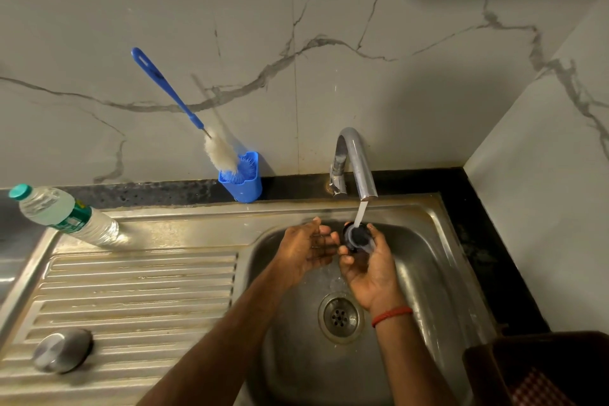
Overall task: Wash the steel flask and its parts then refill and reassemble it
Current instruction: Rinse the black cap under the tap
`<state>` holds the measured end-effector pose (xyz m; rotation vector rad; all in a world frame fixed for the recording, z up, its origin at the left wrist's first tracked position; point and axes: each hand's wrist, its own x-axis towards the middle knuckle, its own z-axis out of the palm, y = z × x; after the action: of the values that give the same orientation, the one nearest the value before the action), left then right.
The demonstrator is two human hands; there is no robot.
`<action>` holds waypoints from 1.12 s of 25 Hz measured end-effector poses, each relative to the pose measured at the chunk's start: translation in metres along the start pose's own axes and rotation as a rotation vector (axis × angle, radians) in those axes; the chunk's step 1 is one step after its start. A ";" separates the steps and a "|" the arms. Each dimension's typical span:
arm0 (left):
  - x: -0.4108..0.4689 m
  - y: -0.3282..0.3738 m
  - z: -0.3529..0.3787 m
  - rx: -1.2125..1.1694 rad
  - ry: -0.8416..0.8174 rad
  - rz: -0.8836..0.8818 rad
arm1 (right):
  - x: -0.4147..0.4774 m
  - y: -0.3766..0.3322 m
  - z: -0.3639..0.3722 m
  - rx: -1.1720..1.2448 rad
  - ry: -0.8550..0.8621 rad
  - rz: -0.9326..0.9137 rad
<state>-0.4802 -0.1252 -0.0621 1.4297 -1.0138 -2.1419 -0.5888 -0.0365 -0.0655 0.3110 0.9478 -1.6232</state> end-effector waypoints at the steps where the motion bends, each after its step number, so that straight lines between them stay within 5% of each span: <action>1: 0.000 0.000 -0.002 -0.006 0.005 0.002 | -0.001 0.000 0.000 -0.012 -0.009 0.006; 10: -0.004 -0.001 -0.001 -0.117 -0.048 -0.009 | -0.005 0.003 0.003 0.052 -0.020 0.027; 16: 0.006 -0.001 -0.005 -0.030 0.080 -0.031 | -0.006 0.013 0.006 -0.014 -0.010 0.078; 22: 0.015 0.046 0.001 0.242 0.017 0.156 | 0.002 0.015 0.004 -0.529 -0.001 -0.274; 25: 0.021 0.066 0.016 0.287 -0.027 0.222 | -0.002 0.012 0.012 -0.263 0.009 -0.198; 28: 0.029 0.067 0.027 0.328 -0.079 0.244 | -0.003 0.012 0.008 -0.332 0.001 -0.134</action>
<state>-0.5223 -0.1796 -0.0256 1.2834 -1.5420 -1.9322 -0.5750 -0.0405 -0.0630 0.0203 1.2392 -1.5529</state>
